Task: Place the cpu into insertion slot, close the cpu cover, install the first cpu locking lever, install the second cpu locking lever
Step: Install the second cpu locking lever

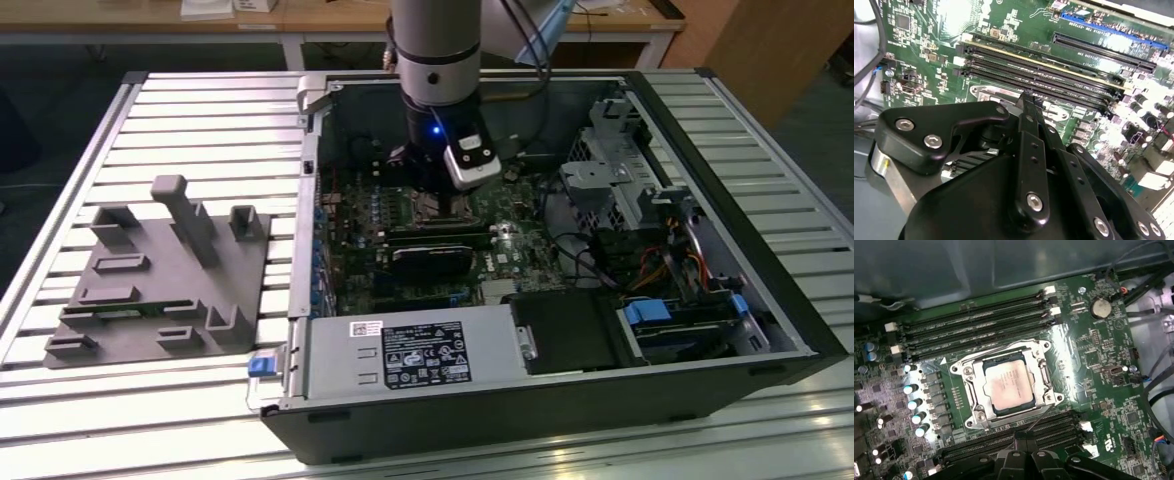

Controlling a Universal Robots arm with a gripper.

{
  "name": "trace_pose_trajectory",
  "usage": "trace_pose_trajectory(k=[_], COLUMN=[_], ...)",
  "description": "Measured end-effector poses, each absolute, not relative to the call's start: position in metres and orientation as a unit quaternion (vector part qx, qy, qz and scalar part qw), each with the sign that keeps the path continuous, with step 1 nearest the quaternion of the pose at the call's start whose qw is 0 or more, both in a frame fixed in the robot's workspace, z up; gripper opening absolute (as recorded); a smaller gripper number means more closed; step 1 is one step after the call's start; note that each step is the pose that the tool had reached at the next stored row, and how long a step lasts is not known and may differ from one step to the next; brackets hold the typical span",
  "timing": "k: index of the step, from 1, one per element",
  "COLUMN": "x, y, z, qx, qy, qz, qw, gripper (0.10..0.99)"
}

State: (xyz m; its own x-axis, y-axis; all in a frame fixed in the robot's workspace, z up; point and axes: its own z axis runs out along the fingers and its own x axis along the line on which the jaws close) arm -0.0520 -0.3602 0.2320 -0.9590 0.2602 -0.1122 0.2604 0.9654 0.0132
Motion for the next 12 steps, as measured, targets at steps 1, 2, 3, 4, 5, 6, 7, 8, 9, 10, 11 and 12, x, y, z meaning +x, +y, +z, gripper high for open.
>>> trace_pose_trajectory(k=[1,2,3,4,5,6,7,8,9,10,11,12], x=[-0.053,-0.053,-0.053,-0.054,-0.054,-0.055,-0.055,-0.056,-0.056,-0.057,-0.058,-0.059], y=[-0.36,-0.361,-0.361,-0.361,-0.361,-0.361,-0.361,-0.361,-0.362,-0.362,-0.362,-0.362], z=[0.231,0.23,0.229,0.228,0.227,0.227,0.226,0.225,0.224,0.223,0.222,0.221], qx=[0.128,0.124,0.12,0.116,0.112,0.109,0.105,0.101,0.097,0.093,0.09,0.087], qy=[0.99,0.991,0.991,0.992,0.992,0.993,0.993,0.993,0.994,0.994,0.994,0.995], qz=[-0.001,0.0,0.0,0.0,0.0,0.0,0.0,0.001,0.001,0.001,0.001,0.001], qw=[0.056,0.056,0.056,0.056,0.055,0.055,0.055,0.054,0.054,0.054,0.054,0.054], gripper=[0.106,0.106,0.106,0.106,0.106,0.106,0.106,0.106,0.106,0.106,0.106,0.106])
